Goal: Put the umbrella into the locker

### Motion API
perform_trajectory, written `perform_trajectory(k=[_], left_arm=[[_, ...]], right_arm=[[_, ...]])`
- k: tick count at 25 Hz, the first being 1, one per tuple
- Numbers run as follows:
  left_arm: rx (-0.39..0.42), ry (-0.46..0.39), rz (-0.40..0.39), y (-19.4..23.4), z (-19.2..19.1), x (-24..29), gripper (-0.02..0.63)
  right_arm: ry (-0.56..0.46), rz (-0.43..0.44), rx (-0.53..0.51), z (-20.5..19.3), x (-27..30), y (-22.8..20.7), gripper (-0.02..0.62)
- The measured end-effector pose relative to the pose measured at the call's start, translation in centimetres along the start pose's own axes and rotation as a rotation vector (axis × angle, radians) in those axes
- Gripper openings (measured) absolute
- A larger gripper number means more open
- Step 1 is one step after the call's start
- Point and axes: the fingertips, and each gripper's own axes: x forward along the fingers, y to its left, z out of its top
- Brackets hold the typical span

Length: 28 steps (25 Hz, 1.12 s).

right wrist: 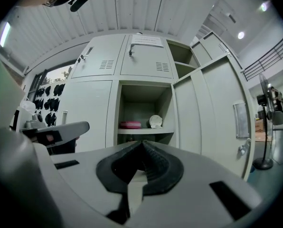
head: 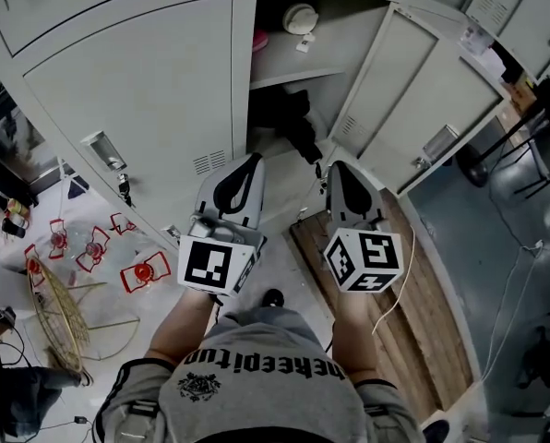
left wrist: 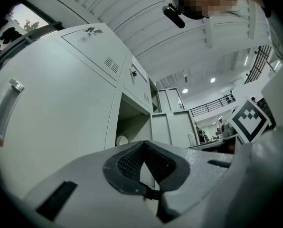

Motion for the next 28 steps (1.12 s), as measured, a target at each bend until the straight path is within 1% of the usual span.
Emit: perform_trajectory(k=[11, 28], left_arm=[[-0.018, -0.003, -0.043, -1.4, 0.3, -0.9, 0.003], [-0.032, -0.002, -0.084, -2.4, 0.7, -2.2, 0.003]], right_arm=[[-0.047, -0.07, -0.018, 0.6, -3.8, -0.2, 0.002], [-0.092, -0.144, -0.042, 1.1, -7.6, 0.5, 0.002]])
